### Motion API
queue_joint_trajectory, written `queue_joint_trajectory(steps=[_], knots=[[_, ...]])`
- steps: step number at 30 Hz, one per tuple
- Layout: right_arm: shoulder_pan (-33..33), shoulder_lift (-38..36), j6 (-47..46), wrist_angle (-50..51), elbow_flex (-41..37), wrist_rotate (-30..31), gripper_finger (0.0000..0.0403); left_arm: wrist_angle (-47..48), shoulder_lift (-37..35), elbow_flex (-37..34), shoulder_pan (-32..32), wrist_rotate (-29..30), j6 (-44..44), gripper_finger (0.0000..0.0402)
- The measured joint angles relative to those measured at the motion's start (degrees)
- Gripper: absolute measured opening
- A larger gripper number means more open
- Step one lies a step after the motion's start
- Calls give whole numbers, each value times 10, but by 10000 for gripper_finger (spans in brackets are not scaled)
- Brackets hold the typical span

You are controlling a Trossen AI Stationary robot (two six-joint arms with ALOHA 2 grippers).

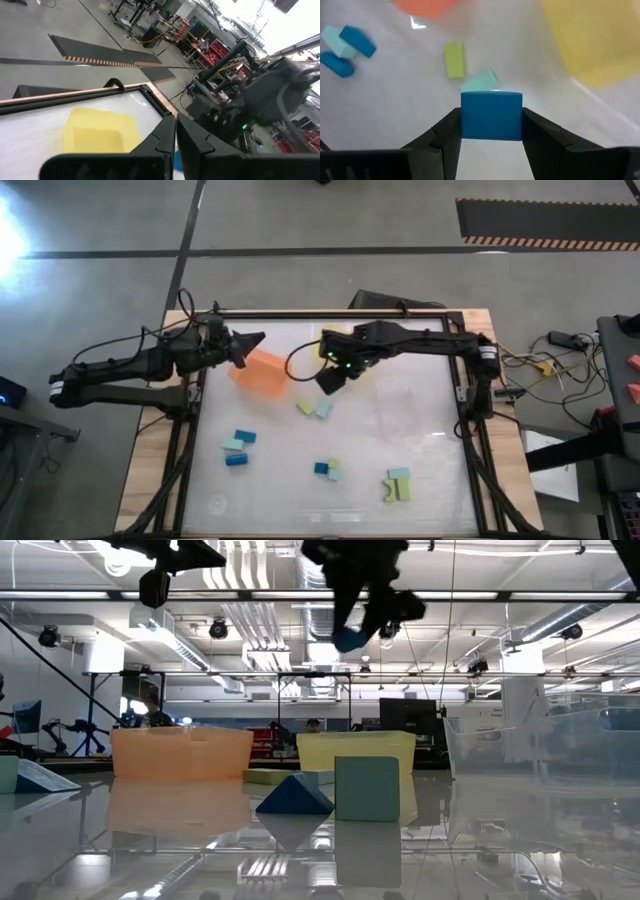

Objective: Sort & place blocks by color
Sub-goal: Put the blue block into the transparent bin

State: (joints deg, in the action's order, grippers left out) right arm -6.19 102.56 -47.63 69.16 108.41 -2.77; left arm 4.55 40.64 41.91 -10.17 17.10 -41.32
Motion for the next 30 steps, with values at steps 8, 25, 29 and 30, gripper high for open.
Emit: queue_joint_trajectory(steps=[8,25,29,30], knots=[[29,-68,-115,43,-72,28,164,-3,13,2,0,1,-2,0],[48,-286,-282,-44,-444,29,165,-19,25,2,0,2,-4,0],[48,-321,-320,-101,-520,16,165,-52,37,0,0,3,-4,0],[48,-324,-324,-113,-533,13,165,-57,42,1,0,3,-4,0]])
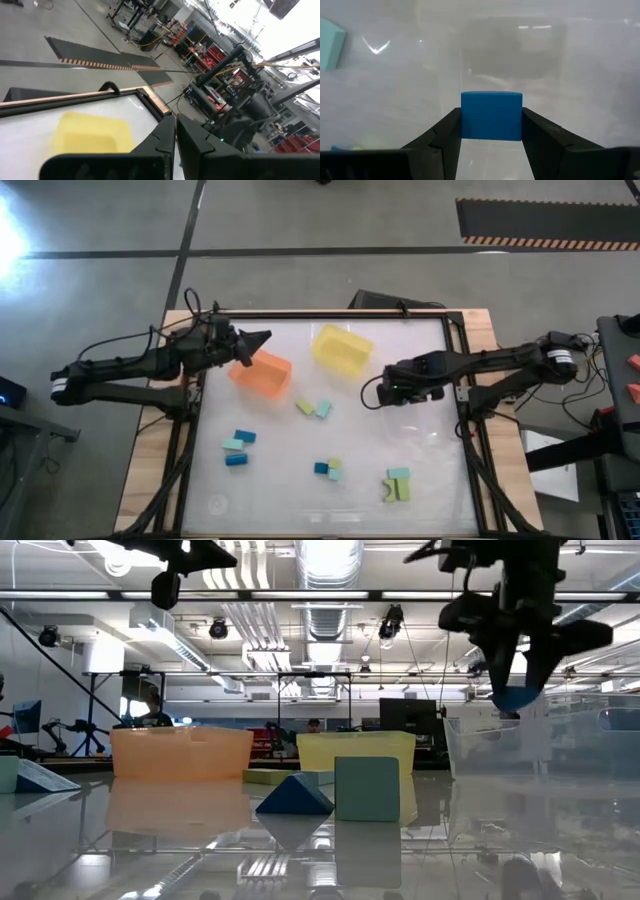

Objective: Sort & place blocks by color
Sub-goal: Put the blue block into the transparent bin, then put the light blue block into the orange bin

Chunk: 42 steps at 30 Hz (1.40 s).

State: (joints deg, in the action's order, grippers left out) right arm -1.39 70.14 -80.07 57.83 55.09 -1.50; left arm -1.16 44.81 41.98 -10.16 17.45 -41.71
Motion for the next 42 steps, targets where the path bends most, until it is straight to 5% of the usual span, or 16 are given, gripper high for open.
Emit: queue_joint_trajectory(steps=[19,34,42], knots=[[-1,109,51,-84,-38,30,180,-45,38,2,0,5,0,0],[-1,79,74,-82,-13,25,225,-42,33,0,0,2,-33,0],[-1,24,124,-59,31,28,226,-40,46,27,34,-64,-79,0]])
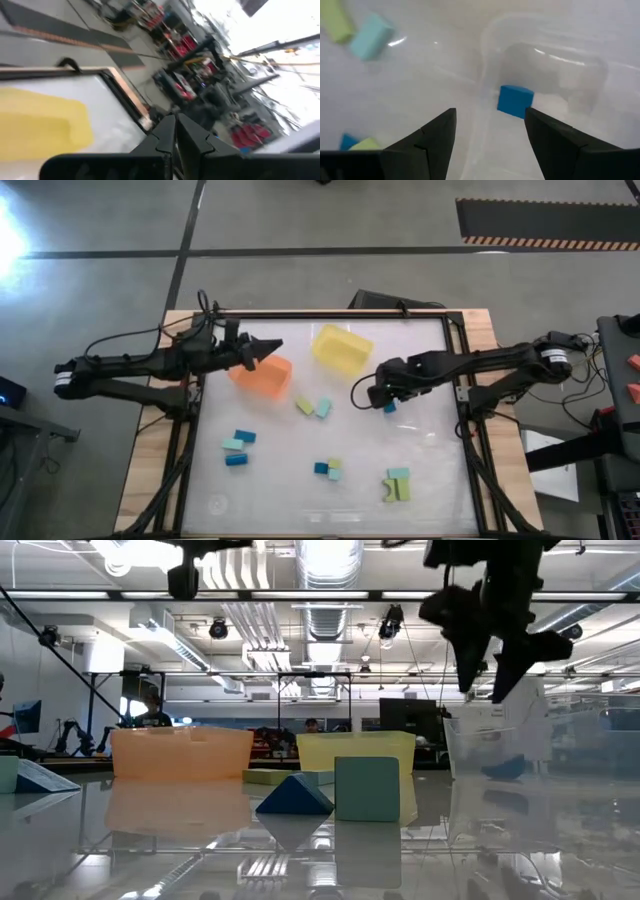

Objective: Sort & place blocks by color
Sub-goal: Put the light blue block into the orange bin

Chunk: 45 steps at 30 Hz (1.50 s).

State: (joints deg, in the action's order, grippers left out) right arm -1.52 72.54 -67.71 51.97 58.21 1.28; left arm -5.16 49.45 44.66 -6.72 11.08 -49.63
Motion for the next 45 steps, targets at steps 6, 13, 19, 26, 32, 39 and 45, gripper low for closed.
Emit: queue_joint_trajectory(steps=[6,13,19,26,32,39,45], knots=[[0,-29,36,1,25,17,226,67,13,31,53,-26,-57,0],[0,-39,71,2,39,32,226,304,55,104,137,-119,-132,0],[0,-39,93,1,39,34,226,486,118,170,210,-224,-125,0],[0,-39,114,1,38,34,226,562,161,186,314,-299,80,0],[0,-39,114,1,38,34,226,663,201,174,373,-262,164,0],[0,-39,114,0,37,35,226,721,260,167,408,-211,275,0],[0,-39,114,0,37,35,226,719,267,133,410,-179,275,0]])
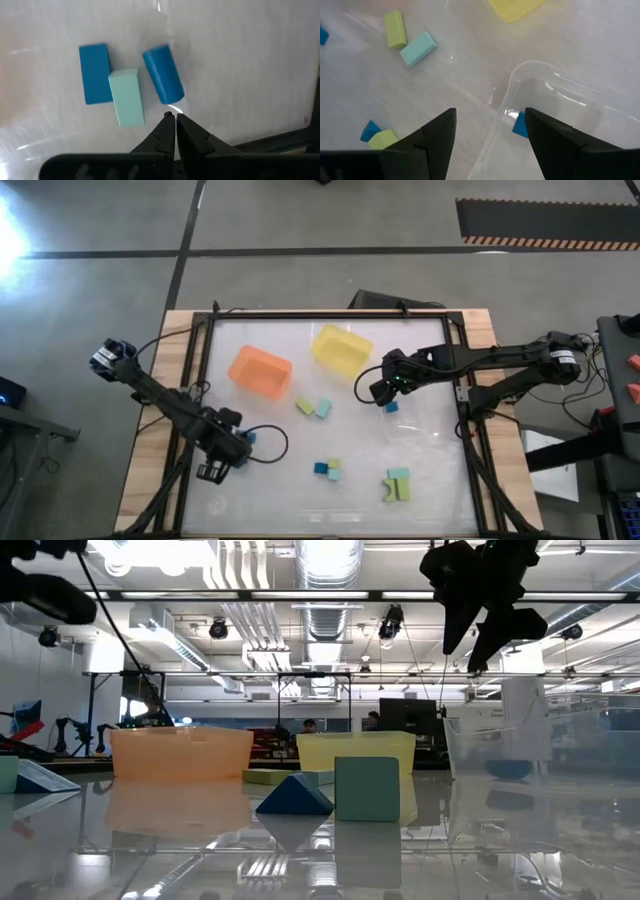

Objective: Sort & place blocks by color
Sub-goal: Put the light blue block into the orange bin

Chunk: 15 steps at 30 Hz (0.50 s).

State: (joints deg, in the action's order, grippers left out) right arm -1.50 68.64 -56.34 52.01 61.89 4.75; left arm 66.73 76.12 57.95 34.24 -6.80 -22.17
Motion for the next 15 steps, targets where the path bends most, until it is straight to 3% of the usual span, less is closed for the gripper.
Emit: queue_joint_trajectory(steps=[4,7,15], knots=[[0,0,0,0,0,0,226,-7,-15,-22,0,-2,-40,4],[0,0,3,0,0,0,226,-18,-33,-40,0,-2,-54,31],[0,0,1,0,0,2,226,-53,-58,-79,2,15,-76,183]])
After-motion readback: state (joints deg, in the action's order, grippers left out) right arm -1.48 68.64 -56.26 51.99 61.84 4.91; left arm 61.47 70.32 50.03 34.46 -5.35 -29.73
